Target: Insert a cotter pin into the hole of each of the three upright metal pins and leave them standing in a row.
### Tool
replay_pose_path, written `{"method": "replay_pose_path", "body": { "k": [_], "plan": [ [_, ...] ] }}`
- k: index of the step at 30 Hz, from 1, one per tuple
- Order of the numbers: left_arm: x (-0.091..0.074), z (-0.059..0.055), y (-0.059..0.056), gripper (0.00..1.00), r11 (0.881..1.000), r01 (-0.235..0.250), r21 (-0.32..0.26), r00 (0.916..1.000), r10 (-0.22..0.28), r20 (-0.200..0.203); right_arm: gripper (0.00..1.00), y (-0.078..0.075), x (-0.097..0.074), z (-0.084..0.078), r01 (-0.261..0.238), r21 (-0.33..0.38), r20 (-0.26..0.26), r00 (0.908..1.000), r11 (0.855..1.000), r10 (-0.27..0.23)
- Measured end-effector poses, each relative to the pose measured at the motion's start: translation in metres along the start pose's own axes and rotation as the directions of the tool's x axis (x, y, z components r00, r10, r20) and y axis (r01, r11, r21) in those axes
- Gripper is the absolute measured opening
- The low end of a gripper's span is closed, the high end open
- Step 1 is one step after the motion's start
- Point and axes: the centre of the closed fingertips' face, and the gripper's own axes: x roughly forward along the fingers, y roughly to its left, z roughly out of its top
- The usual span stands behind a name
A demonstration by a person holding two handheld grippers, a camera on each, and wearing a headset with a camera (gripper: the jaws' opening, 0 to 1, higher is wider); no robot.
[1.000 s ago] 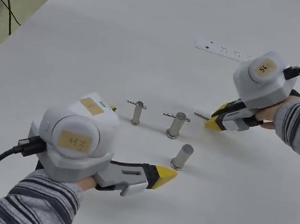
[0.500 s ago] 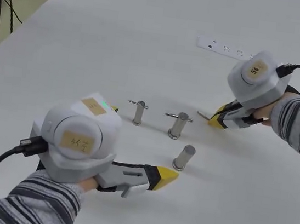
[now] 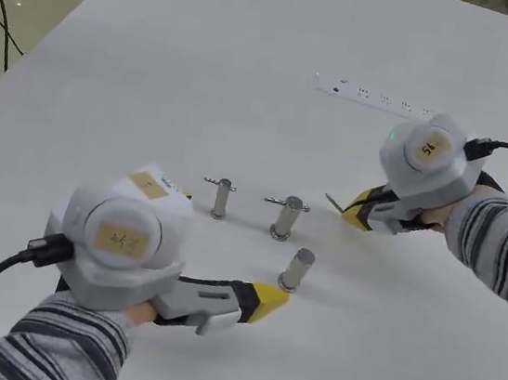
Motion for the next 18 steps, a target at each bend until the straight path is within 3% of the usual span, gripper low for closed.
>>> {"method": "replay_pose_path", "body": {
  "k": [8, 12, 16, 18],
  "plan": [
    [-0.001, 0.003, -0.008, 0.86, 0.999, 0.022, 0.039, 0.9996, -0.023, 0.016, 0.0, 0.016, -0.028, 0.009, 0.043, -0.069, 0.071, 0.9967, 0.997, -0.038],
    [-0.002, 0.006, -0.013, 0.83, 0.999, 0.043, 0.025, 0.9987, -0.044, 0.025, 0.0, 0.027, -0.035, 0.008, 0.055, -0.095, 0.074, 0.9961, 0.994, -0.049],
    [-0.001, 0.008, -0.019, 0.75, 0.997, 0.068, 0.028, 0.9975, -0.069, 0.015, 0.0, 0.041, -0.041, 0.012, 0.061, -0.162, 0.093, 0.9946, 0.985, -0.046],
    [-0.001, 0.008, -0.021, 0.72, 0.997, 0.079, 0.023, 0.9968, -0.079, 0.01, 0.0, 0.047, -0.044, 0.013, 0.071, -0.221, 0.092, 0.9944, 0.973, -0.052]
  ]
}}
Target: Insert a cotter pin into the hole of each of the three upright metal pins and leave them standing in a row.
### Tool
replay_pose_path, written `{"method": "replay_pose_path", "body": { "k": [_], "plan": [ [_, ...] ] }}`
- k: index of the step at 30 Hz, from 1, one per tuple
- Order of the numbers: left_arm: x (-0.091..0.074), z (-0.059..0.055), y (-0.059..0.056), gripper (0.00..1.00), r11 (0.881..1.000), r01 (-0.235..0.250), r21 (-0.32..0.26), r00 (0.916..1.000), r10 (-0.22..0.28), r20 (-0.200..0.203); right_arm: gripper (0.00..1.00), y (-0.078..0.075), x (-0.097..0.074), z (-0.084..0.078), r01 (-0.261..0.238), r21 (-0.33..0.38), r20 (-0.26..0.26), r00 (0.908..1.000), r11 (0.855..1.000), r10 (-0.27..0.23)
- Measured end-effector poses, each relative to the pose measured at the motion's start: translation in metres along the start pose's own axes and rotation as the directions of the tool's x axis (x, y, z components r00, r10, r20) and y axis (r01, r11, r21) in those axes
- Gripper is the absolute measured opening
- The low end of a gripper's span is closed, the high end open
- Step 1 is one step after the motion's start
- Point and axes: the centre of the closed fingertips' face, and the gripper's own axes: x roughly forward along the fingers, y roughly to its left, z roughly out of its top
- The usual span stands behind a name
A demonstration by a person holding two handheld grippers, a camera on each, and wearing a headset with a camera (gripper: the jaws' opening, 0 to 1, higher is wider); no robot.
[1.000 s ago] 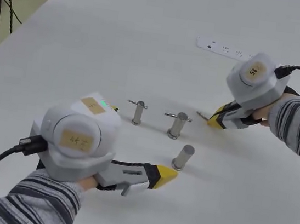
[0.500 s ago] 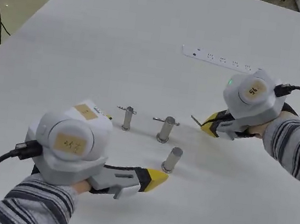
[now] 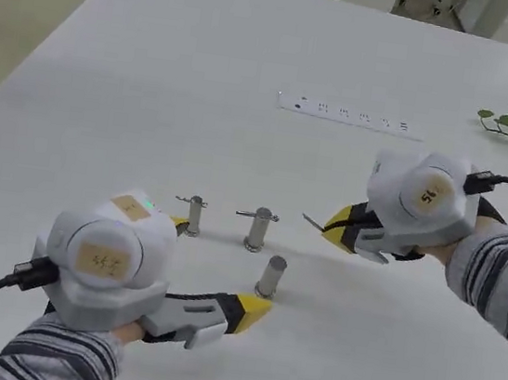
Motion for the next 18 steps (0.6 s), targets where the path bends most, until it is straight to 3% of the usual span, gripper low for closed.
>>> {"method": "replay_pose_path", "body": {
  "k": [7, 18],
  "plan": [
    [-0.001, 0.001, -0.01, 0.6, 0.999, 0.034, -0.007, 0.9993, -0.035, -0.012, 0.0, 0.024, -0.006, 0.011, -0.01, -0.126, 0.012, 0.9999, 0.992, 0.012],
    [-0.002, 0.002, -0.019, 0.44, 0.996, 0.074, -0.053, 0.9972, -0.074, -0.012, 0.0, 0.057, -0.008, 0.029, -0.051, -0.191, 0.061, 0.9961, 0.98, 0.064]
  ]
}}
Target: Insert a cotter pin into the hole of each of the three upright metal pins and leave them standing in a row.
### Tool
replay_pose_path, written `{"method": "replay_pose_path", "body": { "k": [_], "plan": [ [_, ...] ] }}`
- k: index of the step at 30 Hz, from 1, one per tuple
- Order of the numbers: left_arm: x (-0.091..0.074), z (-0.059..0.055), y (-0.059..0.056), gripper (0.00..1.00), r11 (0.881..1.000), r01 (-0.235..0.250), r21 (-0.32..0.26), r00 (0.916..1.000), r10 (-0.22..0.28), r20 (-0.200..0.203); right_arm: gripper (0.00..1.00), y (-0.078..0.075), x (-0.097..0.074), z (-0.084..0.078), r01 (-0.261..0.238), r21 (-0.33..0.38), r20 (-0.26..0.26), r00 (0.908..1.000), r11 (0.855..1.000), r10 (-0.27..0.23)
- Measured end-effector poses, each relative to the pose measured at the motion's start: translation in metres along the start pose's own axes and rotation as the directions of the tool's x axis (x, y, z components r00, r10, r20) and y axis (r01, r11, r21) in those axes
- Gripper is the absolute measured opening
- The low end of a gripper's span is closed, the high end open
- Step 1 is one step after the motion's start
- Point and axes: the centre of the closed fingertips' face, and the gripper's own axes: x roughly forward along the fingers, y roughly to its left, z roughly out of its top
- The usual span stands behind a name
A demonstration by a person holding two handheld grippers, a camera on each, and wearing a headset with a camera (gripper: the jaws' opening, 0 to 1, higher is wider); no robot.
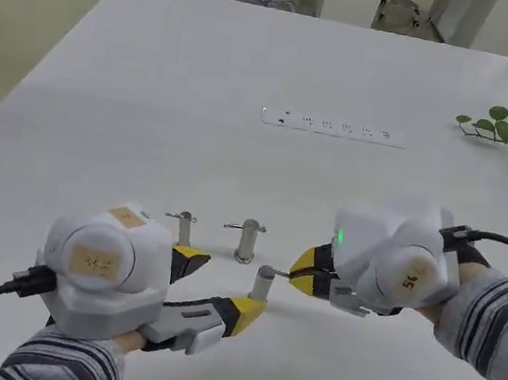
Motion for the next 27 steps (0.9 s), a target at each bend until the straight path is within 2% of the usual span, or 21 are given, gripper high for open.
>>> {"method": "replay_pose_path", "body": {
  "k": [9, 16, 18, 27],
  "plan": [
    [0.002, -0.005, -0.01, 0.29, 0.999, 0.035, -0.037, 0.9992, -0.035, -0.019, 0.0, 0.019, 0.001, 0.019, -0.032, -0.059, 0.04, 0.9986, 0.998, 0.034],
    [0.002, -0.003, -0.019, 0.15, 0.99, 0.086, -0.114, 0.9963, -0.086, 0.002, 0.0, 0.022, -0.001, 0.031, -0.037, -0.071, 0.071, 0.9966, 0.997, 0.042],
    [0.002, -0.003, -0.02, 0.14, 0.987, 0.092, -0.128, 0.9957, -0.092, 0.009, 0.0, 0.023, -0.001, 0.032, -0.037, -0.076, 0.073, 0.9964, 0.996, 0.043],
    [0.003, -0.002, -0.023, 0.03, 0.982, 0.108, -0.152, 0.9942, -0.107, 0.017, 0.0, 0.026, -0.003, 0.037, -0.043, -0.077, 0.09, 0.9947, 0.996, 0.05]
  ]
}}
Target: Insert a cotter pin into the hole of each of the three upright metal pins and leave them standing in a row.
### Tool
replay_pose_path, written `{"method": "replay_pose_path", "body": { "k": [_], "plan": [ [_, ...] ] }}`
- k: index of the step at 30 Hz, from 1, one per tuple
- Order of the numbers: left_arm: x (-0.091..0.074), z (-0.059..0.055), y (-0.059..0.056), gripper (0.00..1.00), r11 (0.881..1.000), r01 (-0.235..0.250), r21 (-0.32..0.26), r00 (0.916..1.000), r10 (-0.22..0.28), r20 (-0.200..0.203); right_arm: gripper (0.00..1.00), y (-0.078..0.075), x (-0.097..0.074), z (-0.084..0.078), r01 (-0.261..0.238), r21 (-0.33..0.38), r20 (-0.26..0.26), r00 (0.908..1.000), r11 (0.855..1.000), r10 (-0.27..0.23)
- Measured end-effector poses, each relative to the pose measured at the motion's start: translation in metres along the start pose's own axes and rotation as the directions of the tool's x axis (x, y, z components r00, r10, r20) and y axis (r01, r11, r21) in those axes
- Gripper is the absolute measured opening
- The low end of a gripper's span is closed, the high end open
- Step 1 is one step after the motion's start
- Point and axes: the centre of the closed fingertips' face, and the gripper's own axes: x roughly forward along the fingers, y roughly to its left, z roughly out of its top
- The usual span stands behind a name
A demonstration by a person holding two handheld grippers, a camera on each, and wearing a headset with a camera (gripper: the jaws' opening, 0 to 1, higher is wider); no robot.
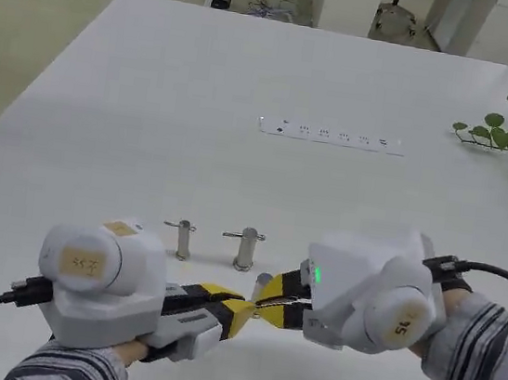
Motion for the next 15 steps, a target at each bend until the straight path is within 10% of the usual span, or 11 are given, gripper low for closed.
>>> {"method": "replay_pose_path", "body": {
  "k": [9, 15],
  "plan": [
    [0.0003, 0.001, -0.0051, 0.0, 0.999, 0.034, -0.023, 0.9993, -0.033, 0.017, 0.0, -0.0013, -0.0011, 0.0004, 0.006, 0.007, 0.007, 1.0, 1.0, -0.006],
    [-0.0012, -0.0004, -0.0073, 0.0, 0.995, 0.048, 0.083, 0.9988, -0.049, 0.0, 0.01, -0.0039, -0.0009, -0.0016, 0.01, 0.076, 0.016, 0.9998, 0.997, -0.011]
  ]
}}
